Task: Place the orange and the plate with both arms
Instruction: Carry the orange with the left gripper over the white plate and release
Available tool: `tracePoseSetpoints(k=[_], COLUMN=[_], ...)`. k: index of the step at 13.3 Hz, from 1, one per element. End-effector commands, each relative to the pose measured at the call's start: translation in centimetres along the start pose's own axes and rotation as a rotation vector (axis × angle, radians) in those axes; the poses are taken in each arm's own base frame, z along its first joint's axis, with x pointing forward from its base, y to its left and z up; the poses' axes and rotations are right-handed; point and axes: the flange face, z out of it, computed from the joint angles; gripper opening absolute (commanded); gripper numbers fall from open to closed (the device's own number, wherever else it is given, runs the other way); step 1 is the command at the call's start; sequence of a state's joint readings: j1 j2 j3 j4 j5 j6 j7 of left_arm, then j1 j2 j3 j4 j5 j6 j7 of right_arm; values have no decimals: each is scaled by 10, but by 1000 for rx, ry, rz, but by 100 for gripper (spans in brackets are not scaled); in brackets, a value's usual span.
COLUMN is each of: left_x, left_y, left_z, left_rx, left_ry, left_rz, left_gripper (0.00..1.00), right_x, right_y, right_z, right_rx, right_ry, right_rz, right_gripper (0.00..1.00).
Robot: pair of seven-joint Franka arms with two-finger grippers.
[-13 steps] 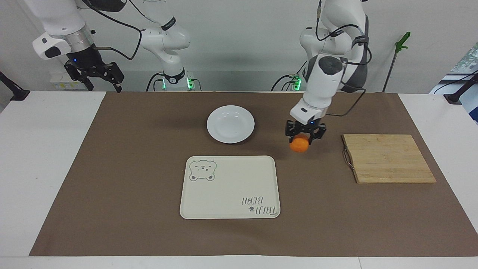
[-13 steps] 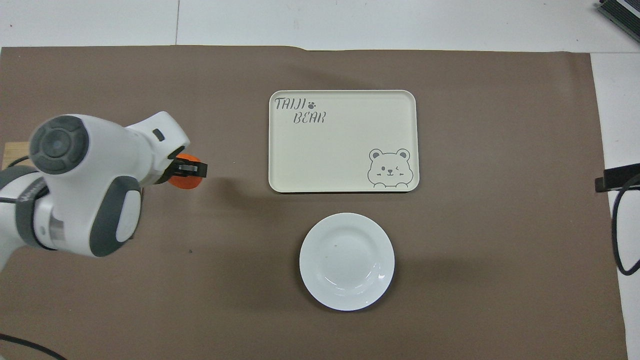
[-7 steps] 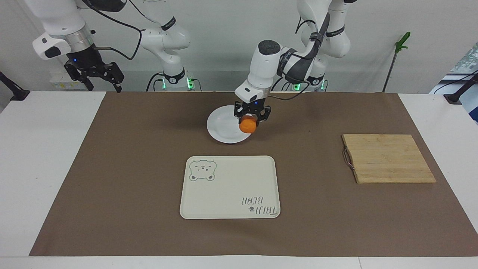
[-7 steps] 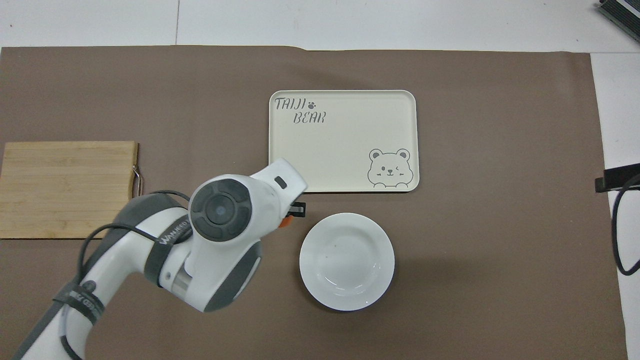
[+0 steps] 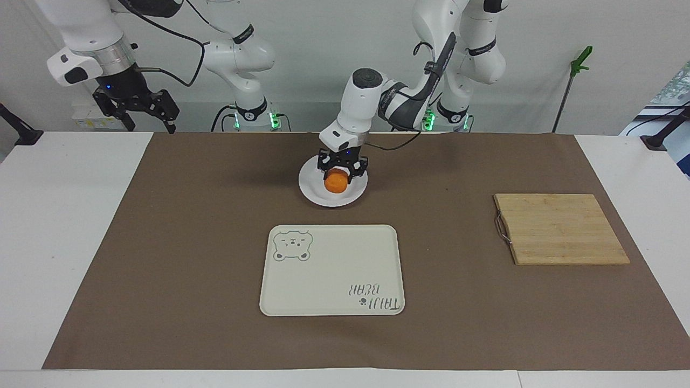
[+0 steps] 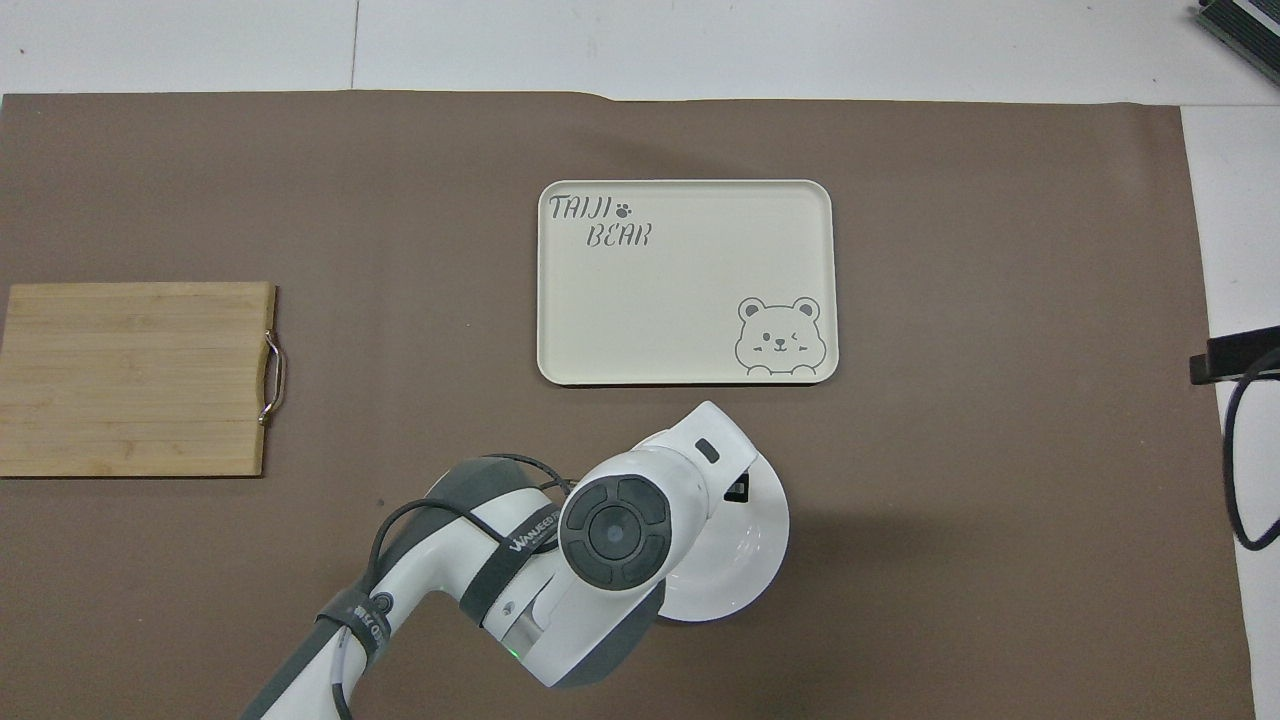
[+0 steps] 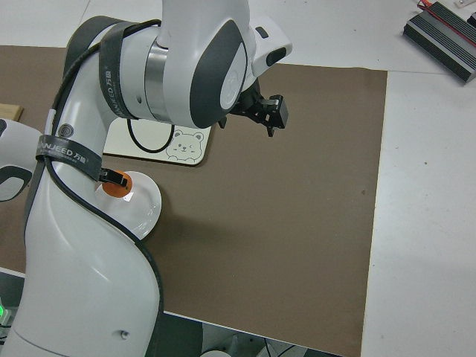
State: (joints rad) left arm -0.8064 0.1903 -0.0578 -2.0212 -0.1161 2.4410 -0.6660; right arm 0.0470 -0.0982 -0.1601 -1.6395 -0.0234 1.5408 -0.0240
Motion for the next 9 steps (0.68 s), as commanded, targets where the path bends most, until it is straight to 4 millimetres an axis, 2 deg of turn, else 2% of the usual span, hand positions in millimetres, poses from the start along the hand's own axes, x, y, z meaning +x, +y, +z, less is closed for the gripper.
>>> tracePoseSetpoints(k=[1, 6, 8, 9], left_x=[-1, 0, 7, 17], left_y=[1, -2, -12, -24], left_z=[-2, -4, -20, -26], left_rx=[-15, -7, 11, 20], left_ry=[1, -6, -10, -12], left_rz=[-14, -6, -17, -18], left_gripper=[100, 100, 100, 100], right_x=[-5, -5, -5, -5], right_y=[0, 0, 0, 0], right_z=[0, 0, 0, 0], right_rx=[23, 23, 23, 23], right_ry=[10, 10, 10, 10], right_rz=[-6, -6, -6, -6], right_gripper=[100, 100, 100, 100])
